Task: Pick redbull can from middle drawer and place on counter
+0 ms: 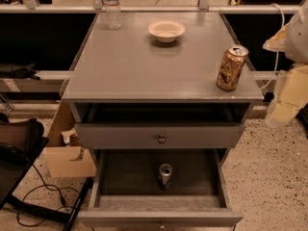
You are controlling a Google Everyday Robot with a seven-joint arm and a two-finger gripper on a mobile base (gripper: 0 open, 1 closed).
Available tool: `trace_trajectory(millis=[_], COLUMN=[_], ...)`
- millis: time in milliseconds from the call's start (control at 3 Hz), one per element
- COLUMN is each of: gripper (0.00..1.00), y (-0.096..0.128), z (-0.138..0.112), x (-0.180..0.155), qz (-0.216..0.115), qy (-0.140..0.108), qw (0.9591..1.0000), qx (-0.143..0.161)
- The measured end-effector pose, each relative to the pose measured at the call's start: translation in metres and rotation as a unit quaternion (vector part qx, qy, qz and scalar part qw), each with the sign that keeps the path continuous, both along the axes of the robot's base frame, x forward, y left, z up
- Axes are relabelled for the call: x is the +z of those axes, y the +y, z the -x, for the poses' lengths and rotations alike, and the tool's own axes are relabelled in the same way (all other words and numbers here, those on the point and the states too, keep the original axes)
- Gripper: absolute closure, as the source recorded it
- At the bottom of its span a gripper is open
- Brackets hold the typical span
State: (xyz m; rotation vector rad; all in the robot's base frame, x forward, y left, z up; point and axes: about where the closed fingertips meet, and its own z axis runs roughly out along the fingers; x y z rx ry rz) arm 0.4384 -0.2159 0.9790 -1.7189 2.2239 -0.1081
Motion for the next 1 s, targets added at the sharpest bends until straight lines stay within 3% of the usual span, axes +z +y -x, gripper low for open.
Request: trace_trajectory(millis=[333,667,1000], gripper=[0.00,0.00,0.00], y=[0.000,0.009,0.030], z=[0.000,0.006,0.036], x=[0.000,-0.026,-0.103], qz=[0.000,-0.030,-0.139], qy=[0.000,0.004,0.016], qw=[1.0000,0.9995,0.9900], qx=[0.000,-0.003,-0.021])
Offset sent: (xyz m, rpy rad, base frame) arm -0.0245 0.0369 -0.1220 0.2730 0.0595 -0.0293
